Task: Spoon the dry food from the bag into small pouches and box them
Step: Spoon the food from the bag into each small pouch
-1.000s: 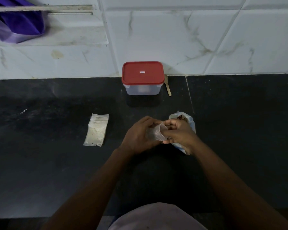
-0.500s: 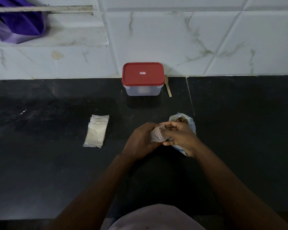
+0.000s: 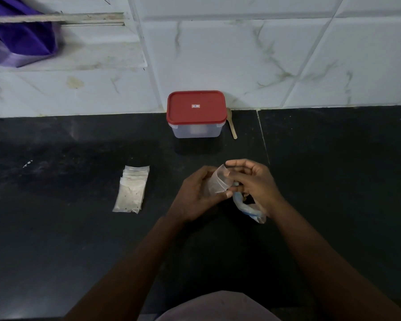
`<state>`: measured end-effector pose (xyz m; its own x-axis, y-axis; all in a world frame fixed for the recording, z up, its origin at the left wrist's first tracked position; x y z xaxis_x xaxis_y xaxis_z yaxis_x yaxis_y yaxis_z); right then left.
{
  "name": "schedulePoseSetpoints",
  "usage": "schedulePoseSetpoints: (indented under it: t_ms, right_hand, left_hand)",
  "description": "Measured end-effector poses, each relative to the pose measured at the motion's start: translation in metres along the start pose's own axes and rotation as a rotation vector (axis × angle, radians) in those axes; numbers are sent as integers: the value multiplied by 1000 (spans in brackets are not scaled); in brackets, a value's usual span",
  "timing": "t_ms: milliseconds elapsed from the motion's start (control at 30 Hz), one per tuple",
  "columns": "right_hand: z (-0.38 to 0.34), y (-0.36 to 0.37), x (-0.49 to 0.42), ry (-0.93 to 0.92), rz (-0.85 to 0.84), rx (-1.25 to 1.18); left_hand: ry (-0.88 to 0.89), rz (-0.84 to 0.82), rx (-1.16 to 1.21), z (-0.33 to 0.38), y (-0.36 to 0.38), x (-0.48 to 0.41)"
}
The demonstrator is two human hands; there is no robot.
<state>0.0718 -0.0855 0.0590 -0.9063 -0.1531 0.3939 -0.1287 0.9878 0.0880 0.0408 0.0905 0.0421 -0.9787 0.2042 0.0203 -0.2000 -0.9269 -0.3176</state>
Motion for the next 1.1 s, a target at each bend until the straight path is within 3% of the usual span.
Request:
schedulePoseSetpoints:
  t_ms: [233,433,733,1100]
  right_hand:
    - [-5,-2,-18,-13,40,-6]
    - [-10,-25,-66,-145,291,422]
    - [-9,-30,-160,-145,385,719]
    - [9,-33,-207,-81,430,963]
  left_hand:
    - [-44,85,93,-3,-5,-18]
    - [-103,109,71,-15,-14,-35]
    - [-53,109,68,-17,-12,-46]
    - [-89,82,55,-25,-15,-49]
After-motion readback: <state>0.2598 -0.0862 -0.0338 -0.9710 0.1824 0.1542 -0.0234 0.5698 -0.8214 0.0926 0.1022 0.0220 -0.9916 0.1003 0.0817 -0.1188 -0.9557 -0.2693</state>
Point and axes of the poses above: each hand's wrist, its own x-axis away from the middle knuckle, its own y-axis out of the palm, z = x × y, the point moved 3 cm from there along -x, towards the middle knuckle, and after that the axes turned 1 degree about x, right-handed, at the moved point
